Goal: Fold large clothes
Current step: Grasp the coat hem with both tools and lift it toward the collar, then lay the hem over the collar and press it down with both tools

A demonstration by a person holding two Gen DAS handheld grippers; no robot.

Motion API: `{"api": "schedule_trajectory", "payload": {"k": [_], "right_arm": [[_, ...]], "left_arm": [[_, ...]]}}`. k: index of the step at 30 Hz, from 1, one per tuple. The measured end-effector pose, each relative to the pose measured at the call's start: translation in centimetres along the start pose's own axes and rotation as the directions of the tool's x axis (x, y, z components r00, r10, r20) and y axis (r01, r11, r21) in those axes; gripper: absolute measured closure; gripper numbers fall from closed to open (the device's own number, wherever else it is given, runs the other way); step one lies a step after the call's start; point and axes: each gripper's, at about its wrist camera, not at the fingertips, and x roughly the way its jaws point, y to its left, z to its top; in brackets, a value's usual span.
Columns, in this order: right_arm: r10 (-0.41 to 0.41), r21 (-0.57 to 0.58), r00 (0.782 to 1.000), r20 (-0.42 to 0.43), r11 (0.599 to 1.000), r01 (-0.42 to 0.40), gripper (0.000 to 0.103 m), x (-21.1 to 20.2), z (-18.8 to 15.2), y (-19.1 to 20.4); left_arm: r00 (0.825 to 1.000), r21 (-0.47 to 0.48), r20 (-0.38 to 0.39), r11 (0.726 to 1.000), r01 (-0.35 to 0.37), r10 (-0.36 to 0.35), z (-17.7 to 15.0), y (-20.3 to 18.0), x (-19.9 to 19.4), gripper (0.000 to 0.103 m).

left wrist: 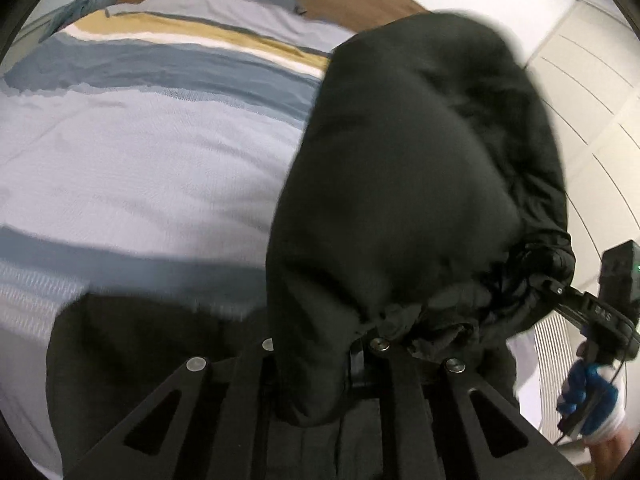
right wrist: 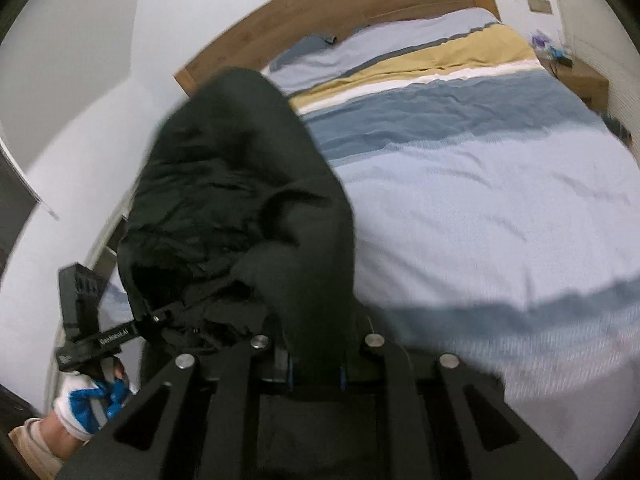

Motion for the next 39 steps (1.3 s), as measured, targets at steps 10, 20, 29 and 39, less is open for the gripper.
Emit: {"api": "schedule_trajectory", "payload": {"k": [10,20,29,39], "right_arm": [[0.008,0.143,0.999,-0.039,0.99,-0.002,0.089,0.9,-11.7,-5.4],[-0.043,0.046,0.997,-0.069,0.998,0.046,0.064,-0.7,-12.8,-3.8],[-0.086,-0.049,0.992,-0.098,0.995,0.082,0.054,-9.4,-14.4,-1.5],[0.003,-0.195,0.993,-0.117,0.981,-0.025,0.051,-9.3,-10.9,6.5]], "left_arm": [[0.999,-0.088,-0.04,0.996,0.011,-0.015,-7.1,3.4,1.6,0.086],[0.994,-0.041,-0.093,0.997,-0.058,0.054,-8.8,2.3,-1.9,0.044],[0.992,-0.032,-0.046,0.992,-0.123,0.121,-11.3,1.8,-10.9,0.039],[0.999,0.023,-0.034,0.999,0.026,-0.025,-6.9,-5.6,-6.2,0.03]]}}
